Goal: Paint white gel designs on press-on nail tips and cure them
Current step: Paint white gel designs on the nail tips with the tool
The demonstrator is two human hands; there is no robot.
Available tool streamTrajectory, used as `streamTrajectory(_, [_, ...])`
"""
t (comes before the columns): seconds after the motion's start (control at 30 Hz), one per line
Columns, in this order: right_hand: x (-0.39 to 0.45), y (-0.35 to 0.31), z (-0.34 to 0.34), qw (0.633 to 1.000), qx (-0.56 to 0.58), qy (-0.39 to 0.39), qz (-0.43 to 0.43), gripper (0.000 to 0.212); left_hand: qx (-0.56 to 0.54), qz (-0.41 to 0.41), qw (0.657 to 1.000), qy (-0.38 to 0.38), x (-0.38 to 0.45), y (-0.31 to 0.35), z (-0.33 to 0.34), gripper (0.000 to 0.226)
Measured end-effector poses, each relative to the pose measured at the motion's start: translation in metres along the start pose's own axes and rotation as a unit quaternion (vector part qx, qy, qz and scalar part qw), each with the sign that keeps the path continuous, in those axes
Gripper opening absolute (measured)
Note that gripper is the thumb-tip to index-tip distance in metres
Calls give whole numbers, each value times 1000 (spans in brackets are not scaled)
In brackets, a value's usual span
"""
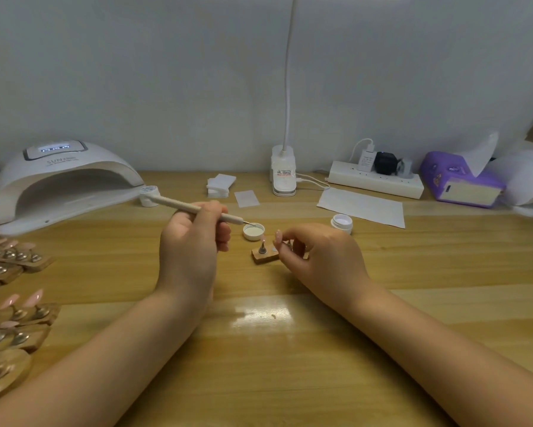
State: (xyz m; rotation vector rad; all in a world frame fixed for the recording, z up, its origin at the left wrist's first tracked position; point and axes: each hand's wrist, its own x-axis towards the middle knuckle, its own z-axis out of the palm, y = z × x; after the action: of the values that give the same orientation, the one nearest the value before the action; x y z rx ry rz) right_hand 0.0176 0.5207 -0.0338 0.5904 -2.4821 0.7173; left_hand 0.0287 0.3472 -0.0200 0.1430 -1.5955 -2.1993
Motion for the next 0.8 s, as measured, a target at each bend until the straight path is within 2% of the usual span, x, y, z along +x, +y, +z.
streamTrajectory(0.17, [-2, -3, -3, 995, 96, 13, 14, 13, 116, 151, 979, -69, -17, 5, 6, 13])
streamTrajectory(0.27, [-1, -4, -2, 990, 137, 14, 33, 11, 148, 201, 964, -91, -23, 8, 7, 13])
streamTrajectory(0.57, [0, -2, 2, 959, 272, 4, 82, 5, 224, 299, 922, -99, -23, 7, 6, 6])
streamTrajectory(0.8, [-2, 1, 3, 943, 323, -14, 82, 4, 247, 324, 906, -114, -22, 6, 5, 5])
